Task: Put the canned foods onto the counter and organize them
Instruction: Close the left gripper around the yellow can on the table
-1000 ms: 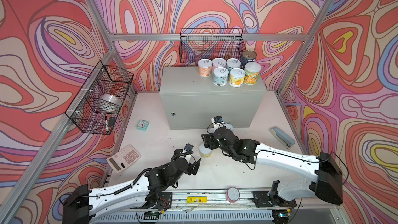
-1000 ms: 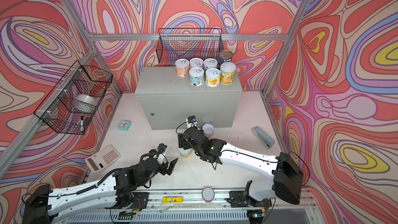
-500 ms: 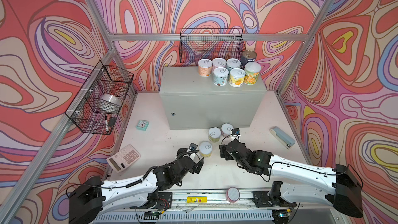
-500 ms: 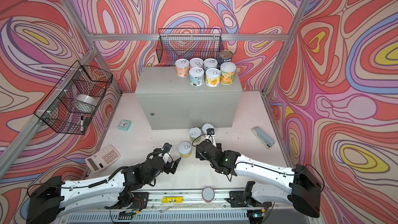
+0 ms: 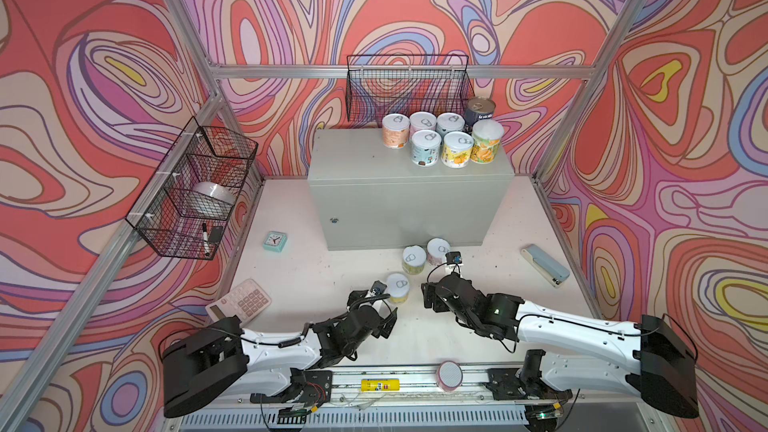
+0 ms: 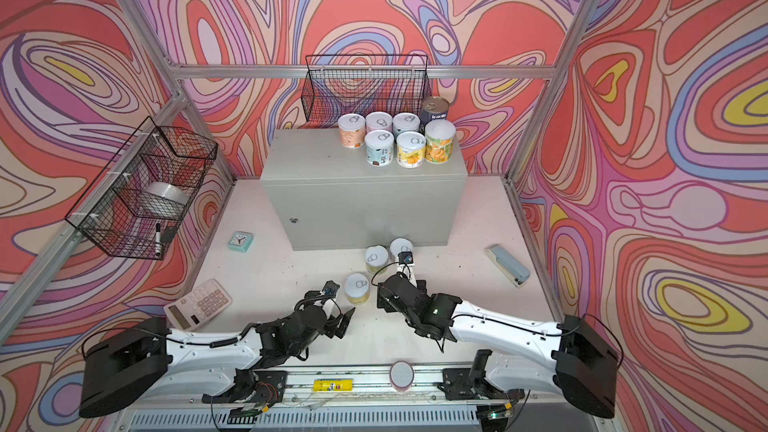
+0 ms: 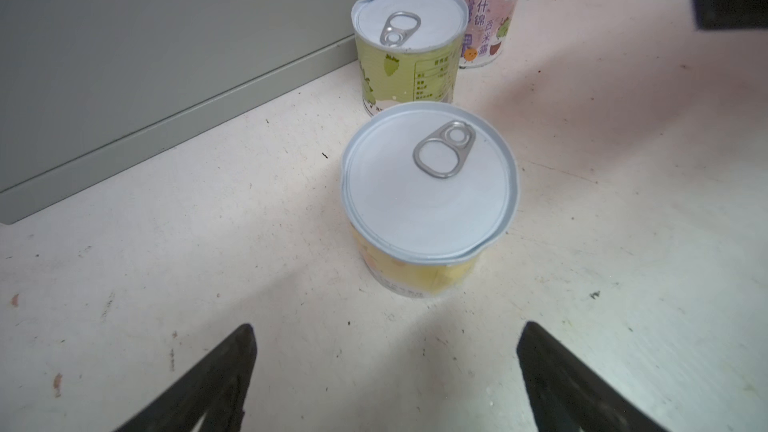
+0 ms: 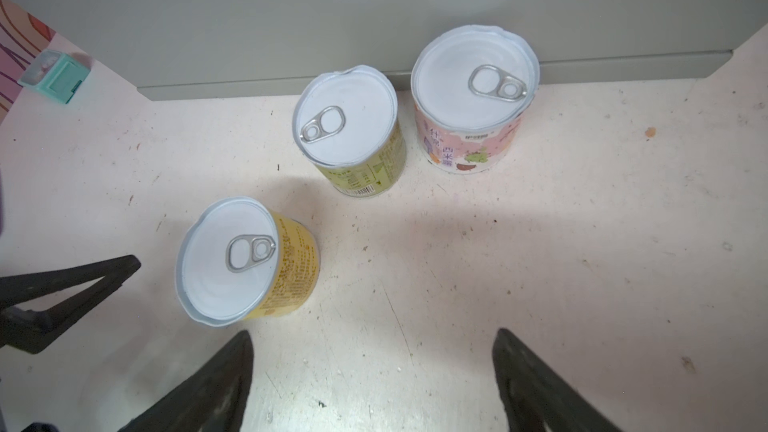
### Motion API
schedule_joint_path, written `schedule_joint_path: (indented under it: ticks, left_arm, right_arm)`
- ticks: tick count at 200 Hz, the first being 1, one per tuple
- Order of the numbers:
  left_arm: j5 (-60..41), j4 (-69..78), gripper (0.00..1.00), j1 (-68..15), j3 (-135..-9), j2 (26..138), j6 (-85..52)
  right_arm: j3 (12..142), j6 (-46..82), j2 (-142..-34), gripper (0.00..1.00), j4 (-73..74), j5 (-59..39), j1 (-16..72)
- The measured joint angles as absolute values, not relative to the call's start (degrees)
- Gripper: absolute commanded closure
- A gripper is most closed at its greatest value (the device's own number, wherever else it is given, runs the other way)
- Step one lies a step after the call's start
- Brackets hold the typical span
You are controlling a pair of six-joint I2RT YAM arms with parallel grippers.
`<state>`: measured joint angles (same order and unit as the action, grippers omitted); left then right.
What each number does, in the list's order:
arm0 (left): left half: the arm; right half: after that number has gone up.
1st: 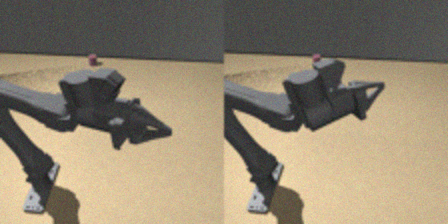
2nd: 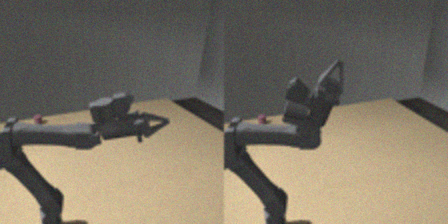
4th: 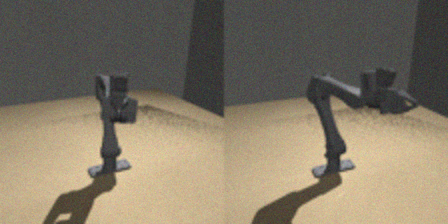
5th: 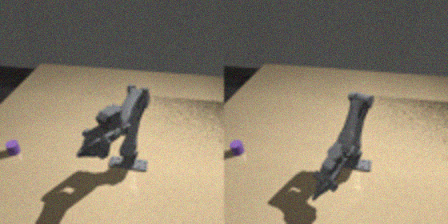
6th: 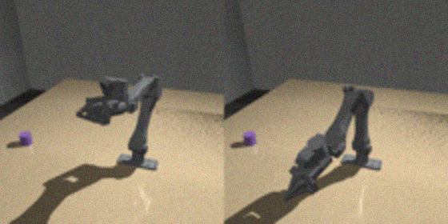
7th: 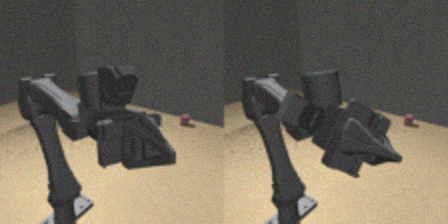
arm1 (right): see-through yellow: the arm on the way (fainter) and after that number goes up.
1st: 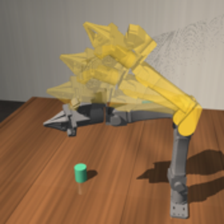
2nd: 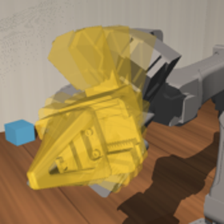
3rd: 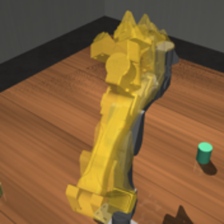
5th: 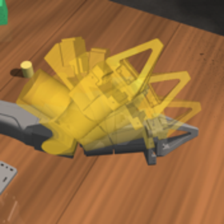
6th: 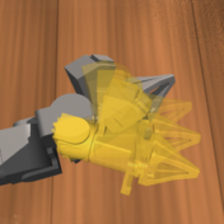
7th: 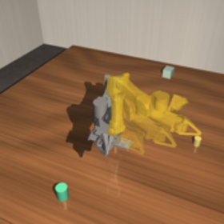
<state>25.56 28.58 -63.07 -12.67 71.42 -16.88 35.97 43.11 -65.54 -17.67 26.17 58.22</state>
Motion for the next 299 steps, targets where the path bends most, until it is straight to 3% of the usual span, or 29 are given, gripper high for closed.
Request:
schedule_joint_path:
  ticks: [122,214,299]
  left_arm:
    - [30.0,67.4,0.0,-63.1,-16.5,105.3,-13.3]
    - [32.2,73.7,0.02,-61.6,-20.4,108.5,-10.5]
    - [30.3,74.7,0.14,-58.9,-21.8,111.3,-10.7]
  right_arm:
    - [35.7,42.2,-62.6,0.06,-18.9,28.6,58.2]
    - [35.7,41.8,-62.6,0.06,-18.9,29.1,58.2]
    - [35.7,41.8,-61.6,0.06,-20.4,30.3,58.2]
